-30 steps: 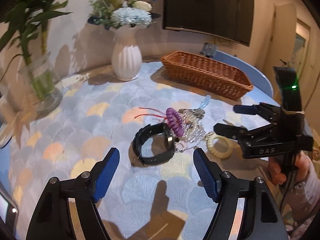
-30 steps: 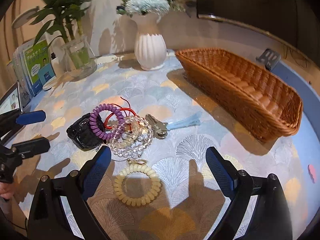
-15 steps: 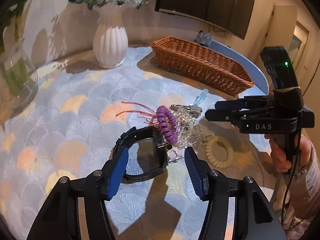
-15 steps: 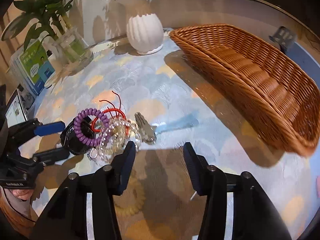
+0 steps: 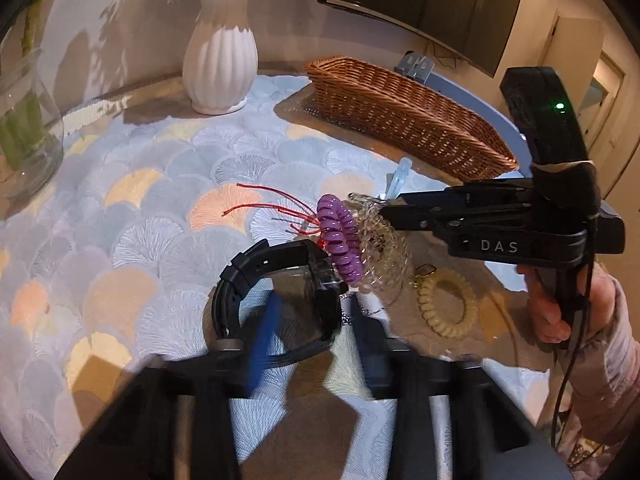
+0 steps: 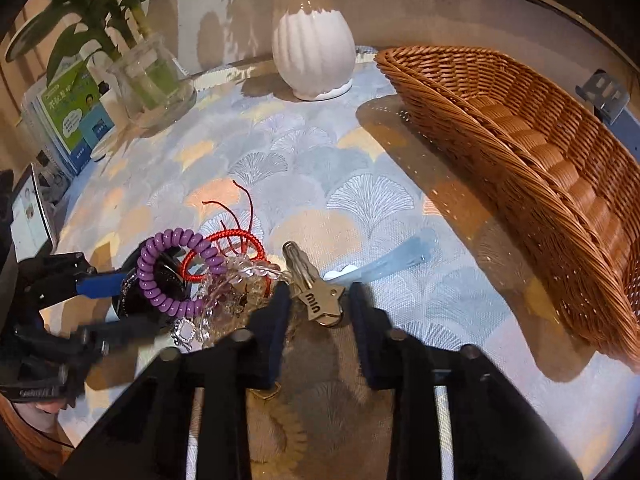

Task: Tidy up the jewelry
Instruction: 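Close the left tool on the black watch strap while the right tool grasps the silver key, then carry the watch and key into the wicker basket and open both tools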

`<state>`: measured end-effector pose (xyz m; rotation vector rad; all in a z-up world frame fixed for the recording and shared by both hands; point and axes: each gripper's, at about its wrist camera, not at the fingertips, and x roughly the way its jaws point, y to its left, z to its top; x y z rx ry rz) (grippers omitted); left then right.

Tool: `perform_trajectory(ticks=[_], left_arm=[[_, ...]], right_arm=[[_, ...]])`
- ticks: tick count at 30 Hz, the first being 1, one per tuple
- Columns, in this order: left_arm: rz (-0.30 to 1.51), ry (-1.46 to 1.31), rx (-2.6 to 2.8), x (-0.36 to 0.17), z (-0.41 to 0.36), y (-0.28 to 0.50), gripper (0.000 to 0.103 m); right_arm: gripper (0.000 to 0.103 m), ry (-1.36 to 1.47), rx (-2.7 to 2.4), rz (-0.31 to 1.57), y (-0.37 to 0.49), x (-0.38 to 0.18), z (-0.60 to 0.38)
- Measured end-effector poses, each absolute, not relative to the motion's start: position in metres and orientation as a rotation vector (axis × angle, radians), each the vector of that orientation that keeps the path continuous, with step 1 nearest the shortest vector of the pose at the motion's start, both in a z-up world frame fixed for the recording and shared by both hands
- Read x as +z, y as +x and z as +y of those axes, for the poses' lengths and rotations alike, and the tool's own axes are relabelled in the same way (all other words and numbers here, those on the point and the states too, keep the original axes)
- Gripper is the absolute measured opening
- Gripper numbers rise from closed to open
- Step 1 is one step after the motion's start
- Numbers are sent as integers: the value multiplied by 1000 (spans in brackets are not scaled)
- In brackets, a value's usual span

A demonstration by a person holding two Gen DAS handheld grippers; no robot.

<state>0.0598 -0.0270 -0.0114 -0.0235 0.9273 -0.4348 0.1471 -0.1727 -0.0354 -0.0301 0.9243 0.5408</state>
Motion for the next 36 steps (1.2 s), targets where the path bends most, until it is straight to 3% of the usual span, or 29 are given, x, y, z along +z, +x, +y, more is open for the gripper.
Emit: perform_trajectory(ticks=[1, 8, 16, 23, 24, 26, 28, 34, 36], left_arm=[[926, -29, -439, -11, -26, 60, 19], [912, -30, -404, -4, -18, 51, 18], [851, -53, -395, 19, -1, 21, 7], [882, -42, -388, 18, 2, 18, 8], [903, -54, -399, 13, 3, 19, 10], [923, -86, -415, 8, 4, 20, 26], [912, -120, -428, 7, 6, 20, 60], [889, -71, -428, 12, -3, 23, 64], [905, -29, -414, 9, -12, 28, 58]], right_arm=[[27, -32, 541, 924, 145, -35, -173], [26, -57, 510, 886, 123, -23, -186], [26, -50, 505, 841, 90, -2, -210], [27, -21, 508, 823, 77, 6, -226], [27, -12, 510, 825, 76, 5, -229], [27, -2, 511, 832, 76, 3, -232], [27, 5, 507, 839, 76, 0, -236], [27, 27, 508, 858, 78, -7, -242], [27, 39, 513, 859, 79, -9, -243]])
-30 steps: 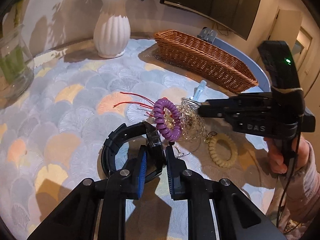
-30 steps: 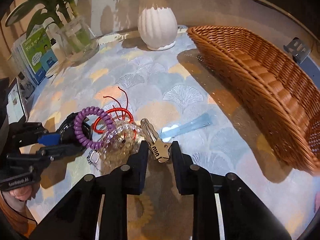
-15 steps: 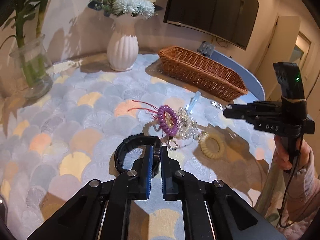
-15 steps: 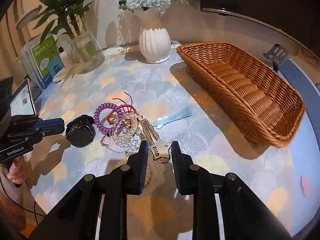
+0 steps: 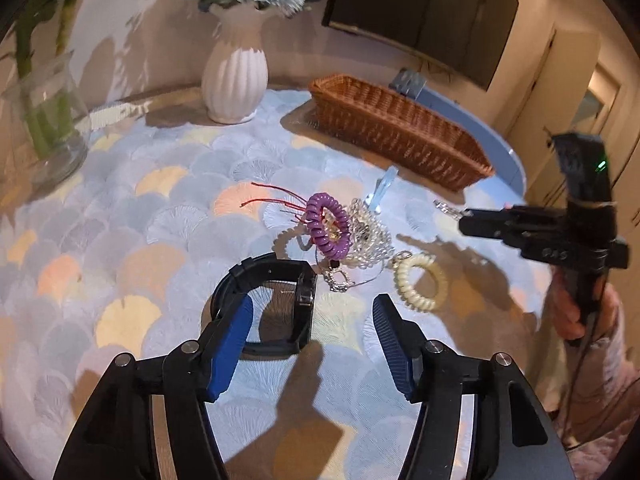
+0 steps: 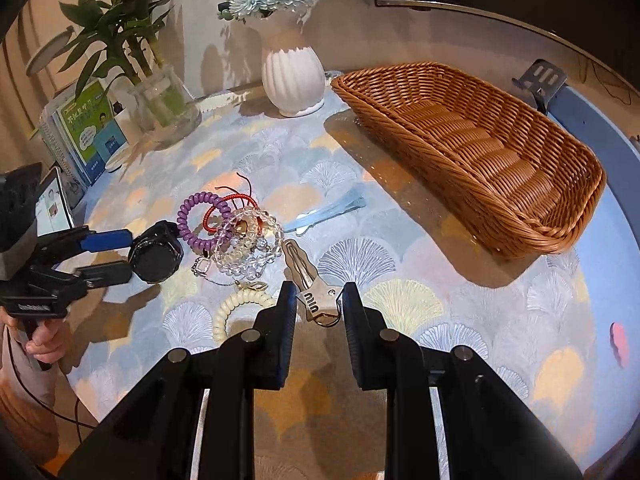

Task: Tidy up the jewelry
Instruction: 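Carry the watch and key into the wicker basket and open both tools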

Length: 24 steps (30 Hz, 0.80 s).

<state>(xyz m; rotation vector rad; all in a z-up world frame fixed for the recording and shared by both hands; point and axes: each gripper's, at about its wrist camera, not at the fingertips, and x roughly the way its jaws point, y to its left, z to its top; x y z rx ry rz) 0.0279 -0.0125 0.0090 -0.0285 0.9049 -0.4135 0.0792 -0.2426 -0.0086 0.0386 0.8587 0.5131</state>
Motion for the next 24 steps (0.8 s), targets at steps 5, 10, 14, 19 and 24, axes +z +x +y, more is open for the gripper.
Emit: perform_trajectory(ticks=[5, 10, 14, 19, 24], left_arm=[[977, 32, -376, -7, -26, 42, 15], [943, -14, -354, -3, -17, 37, 14], [875, -54, -382, 20, -12, 31, 14], [787, 12, -417, 64, -35, 46, 14], [728, 93, -476, 102, -84, 101, 14]], right_arm=[[27, 46, 517, 857, 79, -9, -243], [27, 43, 525, 836, 73, 0, -248], [27, 58, 533, 800, 68, 15, -255], [27, 65, 496, 714, 70, 46, -271], [27, 78, 373, 676, 107, 72, -303]])
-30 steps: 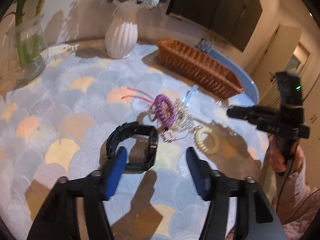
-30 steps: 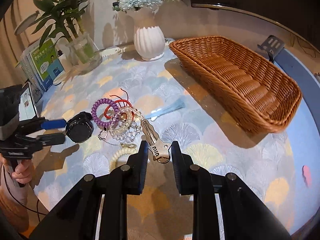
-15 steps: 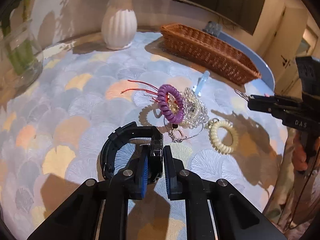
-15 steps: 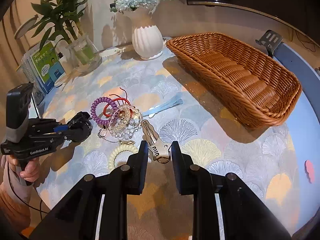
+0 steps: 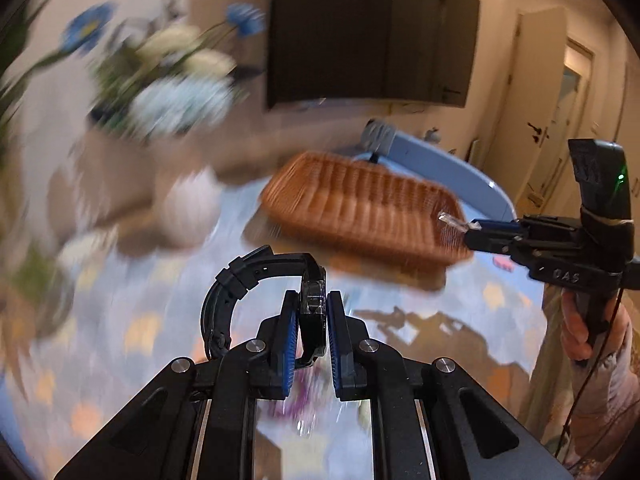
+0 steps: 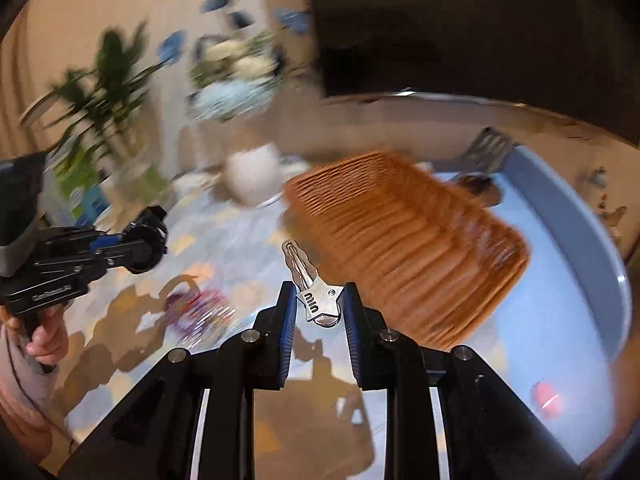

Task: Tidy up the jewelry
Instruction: 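Carry the watch and key into the wicker basket and open both tools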

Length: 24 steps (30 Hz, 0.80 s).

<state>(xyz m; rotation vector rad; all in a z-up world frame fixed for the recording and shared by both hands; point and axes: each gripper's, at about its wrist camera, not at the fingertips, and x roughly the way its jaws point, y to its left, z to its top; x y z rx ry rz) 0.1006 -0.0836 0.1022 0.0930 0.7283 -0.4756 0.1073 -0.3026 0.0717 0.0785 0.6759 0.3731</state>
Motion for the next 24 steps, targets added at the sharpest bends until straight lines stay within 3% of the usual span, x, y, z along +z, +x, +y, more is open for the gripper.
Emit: perform_trajectory(ticks=[7, 14, 24], left_arm=[[787, 76, -572, 113, -160, 201, 14], [962, 80, -559, 67, -219, 286, 14], [1057, 100, -595, 28, -255, 307, 18]], right_arm=[[26, 188, 258, 829, 203, 53, -347], [26, 251, 191, 967, 255, 13, -363], [28, 300, 180, 1003, 273, 0, -373]])
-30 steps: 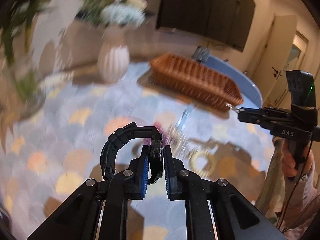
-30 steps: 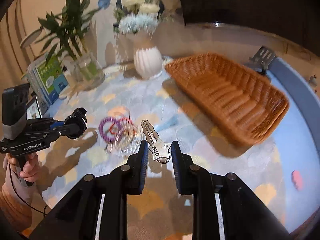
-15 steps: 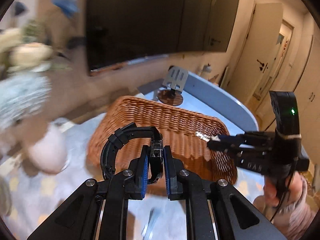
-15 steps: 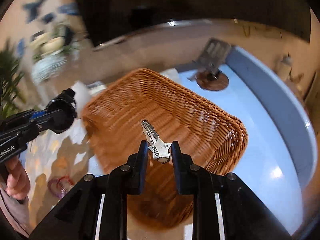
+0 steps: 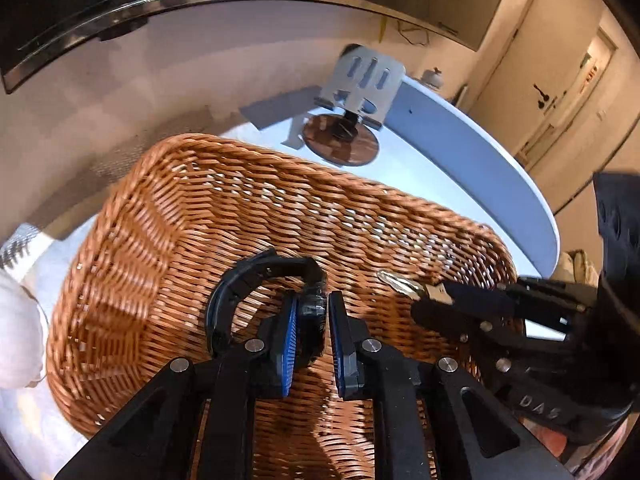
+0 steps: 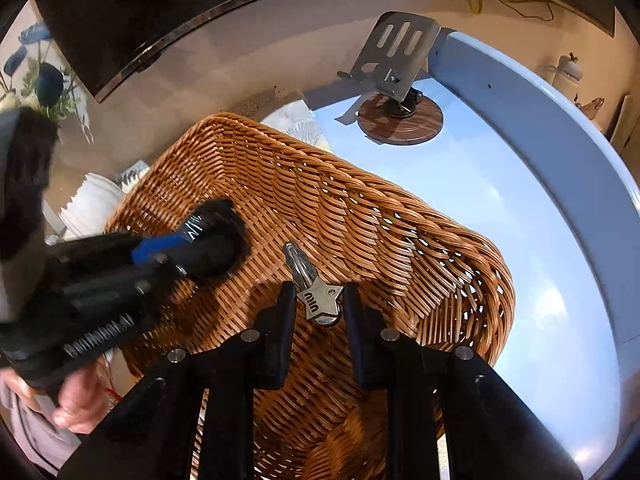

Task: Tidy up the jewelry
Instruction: 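Carry the watch and key into the wicker basket and open both tools, then move both open tools back over the jewelry pile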

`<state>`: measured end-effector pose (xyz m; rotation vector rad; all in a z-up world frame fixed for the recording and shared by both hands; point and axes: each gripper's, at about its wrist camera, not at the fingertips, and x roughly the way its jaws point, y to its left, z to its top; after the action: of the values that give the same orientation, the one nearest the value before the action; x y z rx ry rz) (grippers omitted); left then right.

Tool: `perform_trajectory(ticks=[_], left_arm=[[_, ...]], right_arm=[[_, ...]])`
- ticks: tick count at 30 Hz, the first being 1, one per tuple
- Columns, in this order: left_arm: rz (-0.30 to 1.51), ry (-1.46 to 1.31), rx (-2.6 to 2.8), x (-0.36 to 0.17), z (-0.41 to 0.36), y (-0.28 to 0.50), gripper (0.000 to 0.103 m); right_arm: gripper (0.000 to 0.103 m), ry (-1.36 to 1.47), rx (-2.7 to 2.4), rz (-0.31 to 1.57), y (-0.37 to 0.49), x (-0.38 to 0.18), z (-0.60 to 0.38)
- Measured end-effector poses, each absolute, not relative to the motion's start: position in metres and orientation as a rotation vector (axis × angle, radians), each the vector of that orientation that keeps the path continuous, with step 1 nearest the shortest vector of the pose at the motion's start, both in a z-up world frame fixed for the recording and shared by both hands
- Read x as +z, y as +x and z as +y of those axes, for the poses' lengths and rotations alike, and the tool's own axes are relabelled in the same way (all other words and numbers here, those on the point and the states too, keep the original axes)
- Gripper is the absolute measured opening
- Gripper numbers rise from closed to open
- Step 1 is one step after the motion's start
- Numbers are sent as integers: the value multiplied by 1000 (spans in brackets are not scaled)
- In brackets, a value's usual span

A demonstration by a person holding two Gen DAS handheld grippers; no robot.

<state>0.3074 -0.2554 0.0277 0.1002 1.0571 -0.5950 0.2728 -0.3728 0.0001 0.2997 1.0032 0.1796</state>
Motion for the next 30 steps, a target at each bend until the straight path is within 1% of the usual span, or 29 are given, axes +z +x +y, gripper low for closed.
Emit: perform_trajectory(ticks=[2, 3, 4, 8, 11, 14, 15, 16, 17, 20, 21, 22, 26, 30], left_arm=[[1056, 103, -602, 31, -255, 304, 28], [1058, 101, -608, 36, -254, 300, 37], [1042, 96, -615, 43, -251, 295, 41], [976, 50, -654, 76, -232, 269, 44], [901, -10, -699, 113, -205, 234, 48], [814, -4, -682, 148, -176, 190, 57], [795, -3, -674, 156, -167, 179, 62], [776, -4, -666, 163, -158, 166, 67], [757, -10, -656, 171, -146, 149, 69], [706, -45, -628, 185, -108, 105, 71], [695, -59, -612, 187, -92, 91, 72], [686, -68, -596, 186, -81, 80, 72], [670, -98, -517, 168, -37, 43, 72], [710, -156, -467, 125, -5, 26, 72]], right_arm=[[28, 302, 180, 998, 270, 3, -374], [29, 314, 189, 994, 268, 4, -375], [29, 333, 203, 991, 265, 5, -376], [31, 404, 240, 963, 243, 18, -381], [31, 411, 267, 913, 220, 36, -380], [33, 366, 282, 839, 187, 61, -370], [34, 352, 293, 815, 175, 69, -365], [36, 338, 308, 791, 163, 76, -358], [39, 324, 326, 770, 150, 82, -351], [47, 292, 383, 711, 113, 92, -328], [54, 283, 398, 697, 104, 93, -319], [56, 277, 411, 687, 95, 92, -311], [56, 233, 463, 674, 68, 74, -279], [56, 169, 442, 716, 58, 34, -253]])
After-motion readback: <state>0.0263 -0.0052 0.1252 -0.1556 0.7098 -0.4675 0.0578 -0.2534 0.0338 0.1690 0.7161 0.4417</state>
